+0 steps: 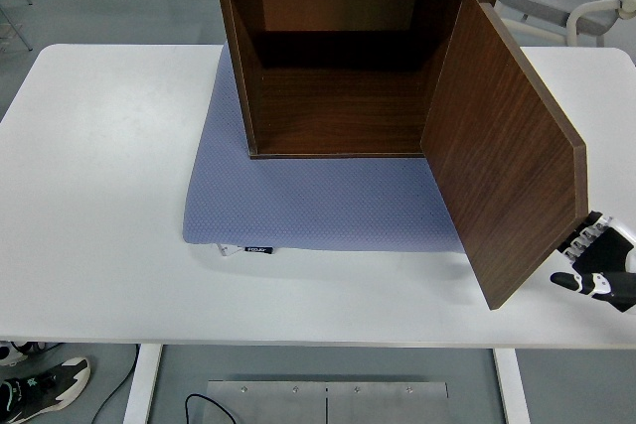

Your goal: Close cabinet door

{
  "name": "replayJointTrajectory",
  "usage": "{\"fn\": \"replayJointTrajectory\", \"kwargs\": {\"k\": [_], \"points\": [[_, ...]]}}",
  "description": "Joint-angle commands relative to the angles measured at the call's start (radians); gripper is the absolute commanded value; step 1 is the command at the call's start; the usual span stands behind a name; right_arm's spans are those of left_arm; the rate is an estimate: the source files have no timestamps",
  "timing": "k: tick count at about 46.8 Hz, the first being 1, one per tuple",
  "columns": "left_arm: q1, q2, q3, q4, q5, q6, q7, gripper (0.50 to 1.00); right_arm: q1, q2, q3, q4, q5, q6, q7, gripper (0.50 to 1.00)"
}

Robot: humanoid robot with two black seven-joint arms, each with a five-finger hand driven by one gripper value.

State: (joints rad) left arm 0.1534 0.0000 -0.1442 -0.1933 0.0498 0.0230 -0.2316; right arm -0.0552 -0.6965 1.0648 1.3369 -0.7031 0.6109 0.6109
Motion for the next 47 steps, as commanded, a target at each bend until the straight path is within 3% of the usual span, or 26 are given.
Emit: {"fn": "replayJointTrajectory", "kwargs": {"k": [1,47], "points": [[0.0,0.0,0.0,0.0,-0.001,0.0,0.0,1.0,0.003,0.008,0.001,0.004,-0.015,0.0,0.0,1.0],[0.0,0.0,0.0,0.0,0.001,0.0,0.0,1.0,0.028,0.149,-0.009,0.019,-0.093,0.0,0.0,1.0]]}}
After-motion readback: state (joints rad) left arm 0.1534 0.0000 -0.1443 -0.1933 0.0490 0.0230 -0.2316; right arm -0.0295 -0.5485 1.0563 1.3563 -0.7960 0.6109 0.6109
